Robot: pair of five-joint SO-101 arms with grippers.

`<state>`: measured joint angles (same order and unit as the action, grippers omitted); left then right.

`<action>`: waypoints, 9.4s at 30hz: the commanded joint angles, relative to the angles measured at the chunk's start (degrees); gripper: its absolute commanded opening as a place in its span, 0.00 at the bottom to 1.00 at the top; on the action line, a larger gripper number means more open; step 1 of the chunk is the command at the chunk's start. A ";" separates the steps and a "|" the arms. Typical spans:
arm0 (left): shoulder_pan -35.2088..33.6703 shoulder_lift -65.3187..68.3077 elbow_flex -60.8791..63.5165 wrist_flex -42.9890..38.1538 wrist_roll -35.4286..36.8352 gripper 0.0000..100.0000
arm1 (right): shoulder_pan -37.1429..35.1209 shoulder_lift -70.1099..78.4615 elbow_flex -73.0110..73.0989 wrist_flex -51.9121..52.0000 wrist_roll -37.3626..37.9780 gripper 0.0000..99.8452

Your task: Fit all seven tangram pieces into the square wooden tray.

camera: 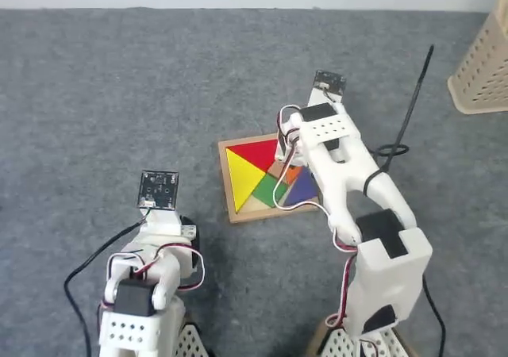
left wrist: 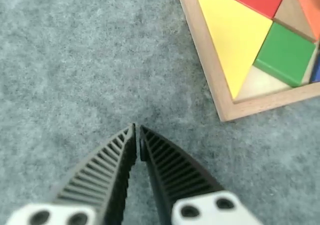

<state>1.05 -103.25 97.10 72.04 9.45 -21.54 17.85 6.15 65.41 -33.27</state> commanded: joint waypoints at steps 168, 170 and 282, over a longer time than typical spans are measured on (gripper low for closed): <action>-0.09 -0.88 -0.48 0.26 -0.26 0.01 | -21.58 -22.55 26.73 -19.38 79.74 0.13; -0.09 -0.88 -0.48 0.26 -0.26 0.01 | -21.58 -22.55 26.73 -19.38 81.67 0.13; -0.09 -0.88 -0.48 0.26 -0.26 0.01 | 13.32 -71.43 75.60 -29.05 53.98 0.01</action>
<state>1.05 -103.25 97.10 72.04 9.45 -11.60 -48.88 79.82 37.98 20.88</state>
